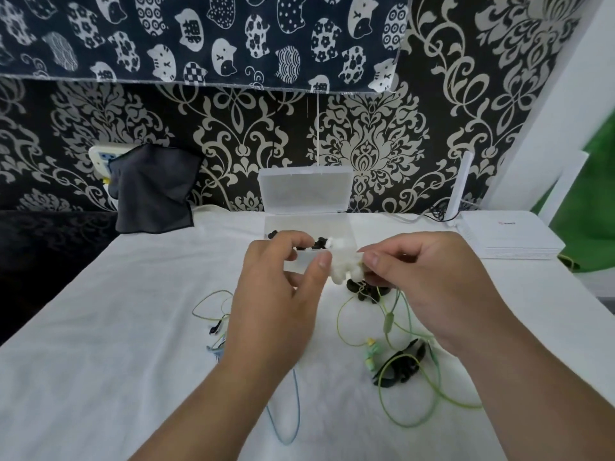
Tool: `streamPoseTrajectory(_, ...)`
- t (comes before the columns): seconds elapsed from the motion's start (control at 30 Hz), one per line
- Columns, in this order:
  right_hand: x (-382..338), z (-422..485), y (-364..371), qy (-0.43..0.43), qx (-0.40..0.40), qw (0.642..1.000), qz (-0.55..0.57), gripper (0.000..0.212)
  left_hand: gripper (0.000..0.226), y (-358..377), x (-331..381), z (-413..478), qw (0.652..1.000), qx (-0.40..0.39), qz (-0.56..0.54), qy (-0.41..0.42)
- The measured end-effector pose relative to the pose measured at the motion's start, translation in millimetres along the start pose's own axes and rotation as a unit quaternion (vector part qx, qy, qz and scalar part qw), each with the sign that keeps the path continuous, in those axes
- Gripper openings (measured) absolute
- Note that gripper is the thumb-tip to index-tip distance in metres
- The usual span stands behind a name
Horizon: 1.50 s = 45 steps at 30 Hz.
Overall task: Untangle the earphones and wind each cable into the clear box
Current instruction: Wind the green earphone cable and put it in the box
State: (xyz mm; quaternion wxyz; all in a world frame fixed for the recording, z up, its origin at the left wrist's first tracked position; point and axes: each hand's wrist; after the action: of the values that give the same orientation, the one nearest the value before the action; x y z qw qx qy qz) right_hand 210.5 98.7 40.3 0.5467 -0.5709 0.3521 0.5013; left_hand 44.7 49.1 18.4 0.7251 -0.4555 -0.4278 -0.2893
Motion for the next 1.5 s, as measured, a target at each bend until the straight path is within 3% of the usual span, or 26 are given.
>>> streamPoseTrajectory(0.23, -1, -2, 6, -0.002, 0.022, 1.000, -0.009, 0.014, 0.034, 11, 8, -6, 0.999, -0.054, -0.003, 0.006)
streamPoseTrajectory(0.4, 1, -4, 9, -0.009, 0.017, 1.000, -0.013, 0.013, 0.025, 12, 3, -4, 0.999, -0.037, -0.031, 0.002)
streamPoseTrajectory(0.57, -1, -4, 10, 0.027, -0.035, 0.999, 0.009, 0.012, 0.018, 10, -1, 1, 0.997, -0.039, -0.055, 0.049)
streamPoseTrajectory(0.73, -3, -2, -2, 0.009, -0.009, 1.000, -0.024, 0.016, 0.017, 5, -2, 4, 0.988, -0.112, -0.085, 0.062)
streamPoseTrajectory(0.87, -5, -2, -7, 0.024, -0.016, 0.997, 0.078, 0.025, 0.022, 0, -2, 6, 0.971, -0.179, -0.150, 0.045)
streamPoseTrajectory(0.97, -11, 2, -18, 0.028, 0.048, 0.984, 0.169, 0.026, 0.016, -5, -4, 9, 0.961, -0.216, -0.170, 0.031)
streamPoseTrajectory(1.13, -15, 16, -52, 0.062, 0.184, 0.885, 0.424, 0.023, 0.009, -13, -9, 14, 0.955, -0.245, -0.165, 0.030)
streamPoseTrajectory(1.27, -4, 25, -70, 0.049, 0.248, 0.831, 0.496, 0.026, 0.009, -13, -15, 16, 0.955, -0.249, -0.159, 0.003)
streamPoseTrajectory(1.5, 9, 27, -73, 0.024, 0.222, 0.867, 0.445, 0.025, 0.014, -8, -19, 15, 0.958, -0.268, -0.100, -0.027)
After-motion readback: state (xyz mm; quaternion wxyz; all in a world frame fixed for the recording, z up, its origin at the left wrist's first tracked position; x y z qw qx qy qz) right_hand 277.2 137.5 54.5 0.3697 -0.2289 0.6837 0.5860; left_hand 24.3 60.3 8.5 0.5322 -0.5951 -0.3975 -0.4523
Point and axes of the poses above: each hand's wrist, its own z-axis towards the middle knuckle, its own y-axis out of the palm, x = y × z, and after that the axes turned 1 degree about z, right-handed
